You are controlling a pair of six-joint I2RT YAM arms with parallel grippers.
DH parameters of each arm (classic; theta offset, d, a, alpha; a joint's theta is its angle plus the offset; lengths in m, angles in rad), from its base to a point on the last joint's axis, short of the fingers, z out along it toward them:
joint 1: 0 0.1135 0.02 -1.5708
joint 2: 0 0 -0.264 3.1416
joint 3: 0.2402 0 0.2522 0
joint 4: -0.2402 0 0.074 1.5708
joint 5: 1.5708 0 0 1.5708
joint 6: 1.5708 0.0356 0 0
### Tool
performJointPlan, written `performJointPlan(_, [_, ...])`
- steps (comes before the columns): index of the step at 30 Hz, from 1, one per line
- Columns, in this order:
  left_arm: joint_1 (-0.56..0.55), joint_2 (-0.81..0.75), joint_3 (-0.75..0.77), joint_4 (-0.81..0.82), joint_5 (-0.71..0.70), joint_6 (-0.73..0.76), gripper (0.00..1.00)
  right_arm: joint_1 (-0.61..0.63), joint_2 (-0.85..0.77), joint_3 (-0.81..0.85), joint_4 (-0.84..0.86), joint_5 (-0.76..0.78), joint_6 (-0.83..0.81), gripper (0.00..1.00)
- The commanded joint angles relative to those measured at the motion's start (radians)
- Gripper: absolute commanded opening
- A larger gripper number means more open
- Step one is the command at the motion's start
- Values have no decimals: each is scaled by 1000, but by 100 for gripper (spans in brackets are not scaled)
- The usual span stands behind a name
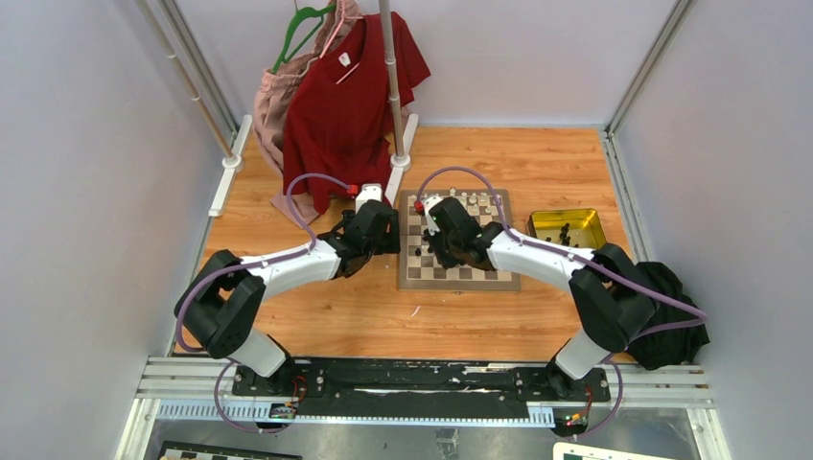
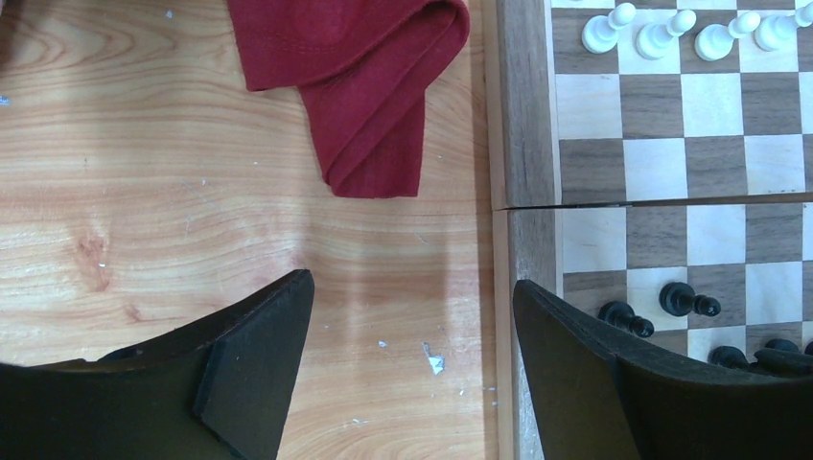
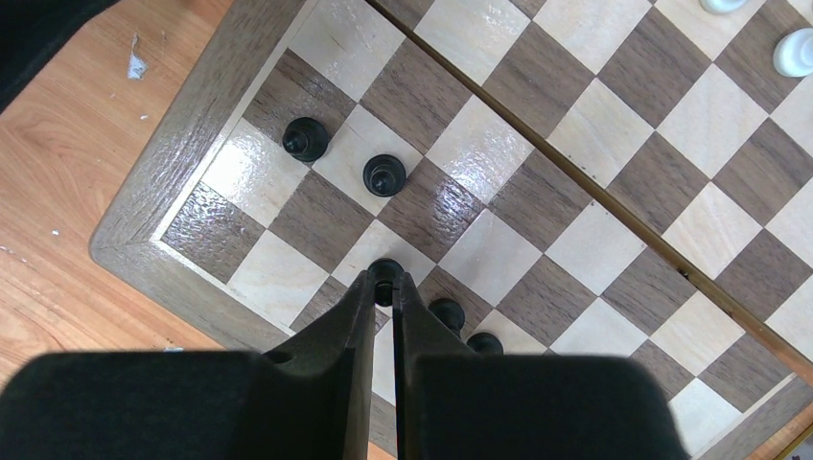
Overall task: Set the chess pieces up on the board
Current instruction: Place the chess piece on the chessboard.
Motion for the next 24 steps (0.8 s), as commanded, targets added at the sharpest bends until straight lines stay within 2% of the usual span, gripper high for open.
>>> performJointPlan(1, [-5, -30, -15, 25, -33, 1, 82, 17, 22, 9, 14, -2, 15, 2])
performJointPlan(8, [-5, -40, -21, 26, -41, 5, 82, 19, 28, 15, 12, -3, 12, 5])
performJointPlan(13, [-5, -48, -22, 21, -45, 7, 82, 24, 12, 19, 1, 6, 6, 21])
performJointPlan(16, [-5, -54, -20, 16, -46, 9, 82, 25, 3, 25, -12, 12, 2, 26])
performJointPlan(24, [-5, -99, -29, -5, -64, 14, 82, 30, -29, 43, -29, 18, -3, 29])
